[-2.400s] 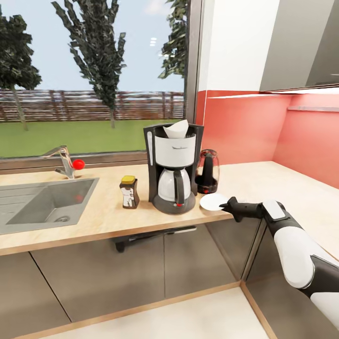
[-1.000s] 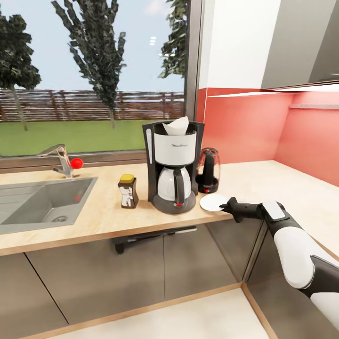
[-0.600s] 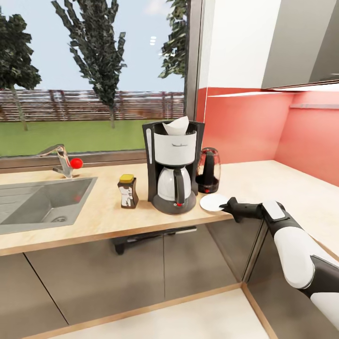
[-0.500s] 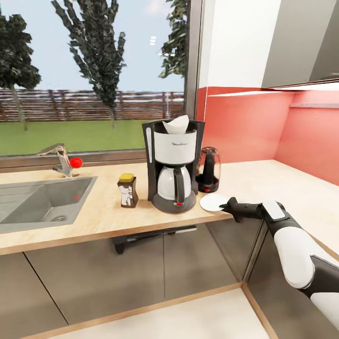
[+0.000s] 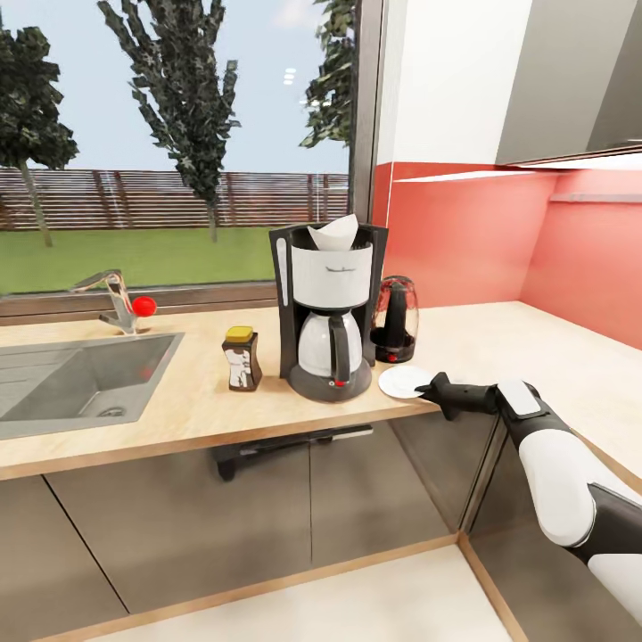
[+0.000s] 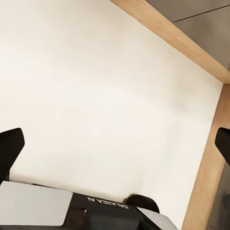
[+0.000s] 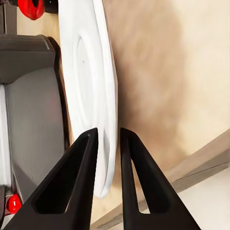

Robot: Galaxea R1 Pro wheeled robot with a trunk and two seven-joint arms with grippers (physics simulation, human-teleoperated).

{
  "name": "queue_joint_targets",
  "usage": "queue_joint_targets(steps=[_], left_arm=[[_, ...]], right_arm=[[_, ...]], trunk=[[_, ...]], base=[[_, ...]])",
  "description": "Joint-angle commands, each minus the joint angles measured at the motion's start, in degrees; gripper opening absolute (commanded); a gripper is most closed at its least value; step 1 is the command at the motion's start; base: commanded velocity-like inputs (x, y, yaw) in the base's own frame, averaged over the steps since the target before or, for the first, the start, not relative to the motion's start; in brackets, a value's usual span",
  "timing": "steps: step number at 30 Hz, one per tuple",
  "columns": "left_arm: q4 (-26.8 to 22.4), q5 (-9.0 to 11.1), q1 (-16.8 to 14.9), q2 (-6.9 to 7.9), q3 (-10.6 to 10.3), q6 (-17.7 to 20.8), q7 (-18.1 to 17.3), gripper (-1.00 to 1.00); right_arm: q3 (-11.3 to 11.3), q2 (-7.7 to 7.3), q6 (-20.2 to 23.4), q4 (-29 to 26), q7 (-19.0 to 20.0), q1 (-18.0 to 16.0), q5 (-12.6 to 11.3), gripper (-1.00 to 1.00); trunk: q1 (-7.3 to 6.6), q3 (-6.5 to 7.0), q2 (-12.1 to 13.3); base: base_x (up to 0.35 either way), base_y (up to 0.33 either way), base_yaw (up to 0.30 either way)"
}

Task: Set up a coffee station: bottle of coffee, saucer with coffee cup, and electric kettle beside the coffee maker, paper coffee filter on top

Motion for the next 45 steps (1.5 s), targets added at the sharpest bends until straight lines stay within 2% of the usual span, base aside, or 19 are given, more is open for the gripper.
queue_joint_targets(steps=[1, 21, 24, 45], left_arm=[[-0.02, 0.37, -0.02, 0.02, 0.11, 0.59, -0.2, 1.0], [-0.02, 0.37, -0.02, 0.02, 0.11, 0.59, -0.2, 1.0], [-0.02, 0.37, -0.02, 0.02, 0.1, 0.59, -0.2, 1.0], [-0.02, 0.37, -0.02, 0.02, 0.11, 0.59, -0.22, 1.0]], right_arm=[[-0.31, 0.04, 0.3, 0.02, 0.23, -0.05, 1.3, -1.0], [-0.29, 0.04, 0.3, 0.02, 0.26, -0.05, 1.3, -1.0], [-0.28, 0.04, 0.3, 0.02, 0.21, -0.05, 1.3, -1.0], [-0.24, -0.03, 0.3, 0.02, 0.23, -0.05, 1.3, -1.0]], trunk=[[0.0, -0.06, -0.03], [0.0, -0.06, -0.03], [0.66, -0.6, -1.23], [0.66, -0.6, -1.23]], base=[[0.0, 0.0, 0.0], [0.014, 0.0, 0.0], [0.0, 0.0, 0.0], [0.018, 0.0, 0.0]])
